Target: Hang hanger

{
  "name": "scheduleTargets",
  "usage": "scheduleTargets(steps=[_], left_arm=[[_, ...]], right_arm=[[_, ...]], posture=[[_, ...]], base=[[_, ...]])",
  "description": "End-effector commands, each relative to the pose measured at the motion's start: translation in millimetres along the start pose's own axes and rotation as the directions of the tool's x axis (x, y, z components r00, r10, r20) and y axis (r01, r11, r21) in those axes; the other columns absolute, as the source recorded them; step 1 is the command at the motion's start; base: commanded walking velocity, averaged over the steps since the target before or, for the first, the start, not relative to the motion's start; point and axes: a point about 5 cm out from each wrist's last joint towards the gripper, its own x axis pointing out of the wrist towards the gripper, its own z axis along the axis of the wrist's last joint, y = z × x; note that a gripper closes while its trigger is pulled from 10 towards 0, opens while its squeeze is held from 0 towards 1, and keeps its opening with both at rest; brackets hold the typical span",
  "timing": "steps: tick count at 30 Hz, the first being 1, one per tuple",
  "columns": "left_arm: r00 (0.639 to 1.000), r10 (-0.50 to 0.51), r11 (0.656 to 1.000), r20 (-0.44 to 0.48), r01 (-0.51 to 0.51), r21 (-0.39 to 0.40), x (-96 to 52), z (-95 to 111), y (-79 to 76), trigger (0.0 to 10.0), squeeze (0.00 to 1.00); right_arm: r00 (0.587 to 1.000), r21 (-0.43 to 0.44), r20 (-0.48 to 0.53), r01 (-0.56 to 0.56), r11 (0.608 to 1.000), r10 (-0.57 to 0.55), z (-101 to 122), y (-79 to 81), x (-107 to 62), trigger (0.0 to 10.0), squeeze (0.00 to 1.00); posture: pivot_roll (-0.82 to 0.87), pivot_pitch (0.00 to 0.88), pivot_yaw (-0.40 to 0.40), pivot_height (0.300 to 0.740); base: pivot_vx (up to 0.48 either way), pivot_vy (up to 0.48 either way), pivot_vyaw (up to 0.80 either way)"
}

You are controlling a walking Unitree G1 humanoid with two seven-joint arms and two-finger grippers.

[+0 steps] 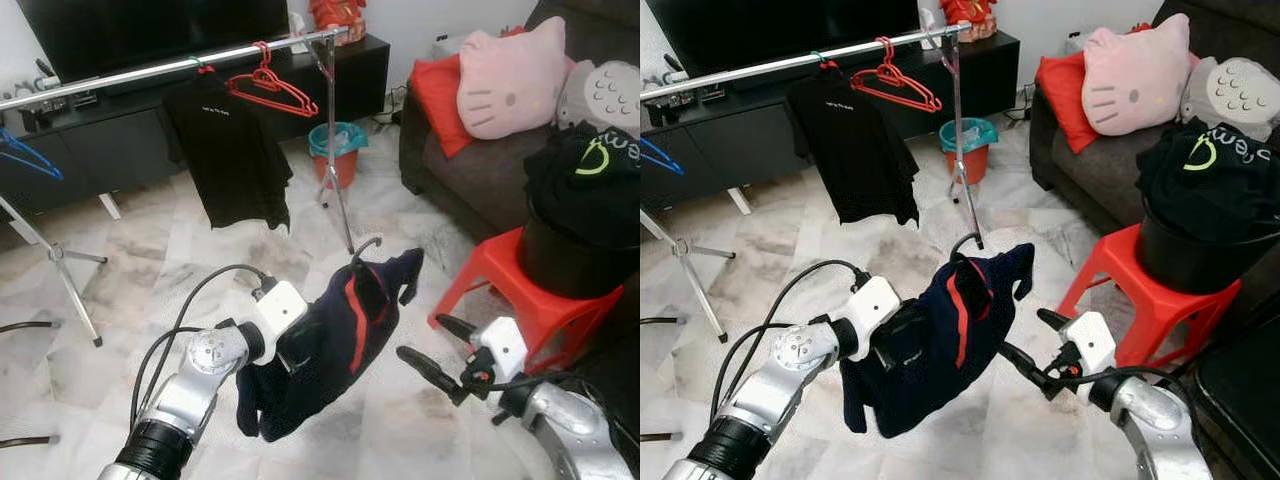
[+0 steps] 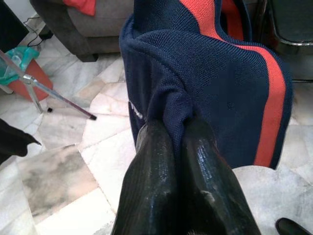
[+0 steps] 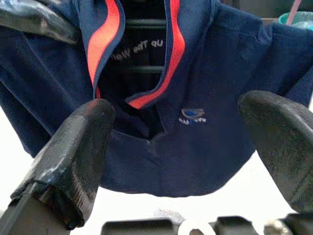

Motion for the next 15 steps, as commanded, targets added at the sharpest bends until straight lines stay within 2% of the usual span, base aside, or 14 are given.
scheduleTargets(steps=[1, 10, 14, 15], left_arm=[[0.999, -0.017, 1.000, 0.037, 0.016, 0.027, 1.2, 13, 0.3, 10.0, 0.00], [0.998, -0.038, 0.999, 0.048, 0.037, 0.034, 2.6, 20, -2.5, 10.0, 0.00], [0.997, -0.059, 0.998, 0.055, 0.057, 0.038, 4.1, 24, -5.7, 10.0, 0.00], [0.996, -0.067, 0.997, 0.054, 0.065, 0.043, 4.8, 25, -7.0, 10.0, 0.00]], right_arm=[[1.000, -0.016, 0.008, 0.013, 1.000, -0.013, 5, -2.7, 3.7, 10.0, 0.00], [1.000, -0.002, 0.015, -0.017, 1.000, 0.017, 9, -1.1, 10.7, 10.0, 0.00], [1.000, -0.026, 0.017, 0.003, 1.000, -0.003, 12, -2.5, 24.3, 10.0, 0.00], [0.999, -0.039, 0.022, 0.031, 0.999, -0.030, 14, -4.1, 32.3, 10.0, 0.00]], posture=[[-0.05, 0.000, 0.028, 0.740], [-0.05, 0.000, 0.016, 0.740], [-0.05, 0.000, 0.018, 0.740], [-0.05, 0.000, 0.014, 0.740]], base=[[0.000, 0.000, 0.00], [0.000, 0.000, 0.00], [0.000, 0.000, 0.00], [0.000, 0.000, 0.00]])
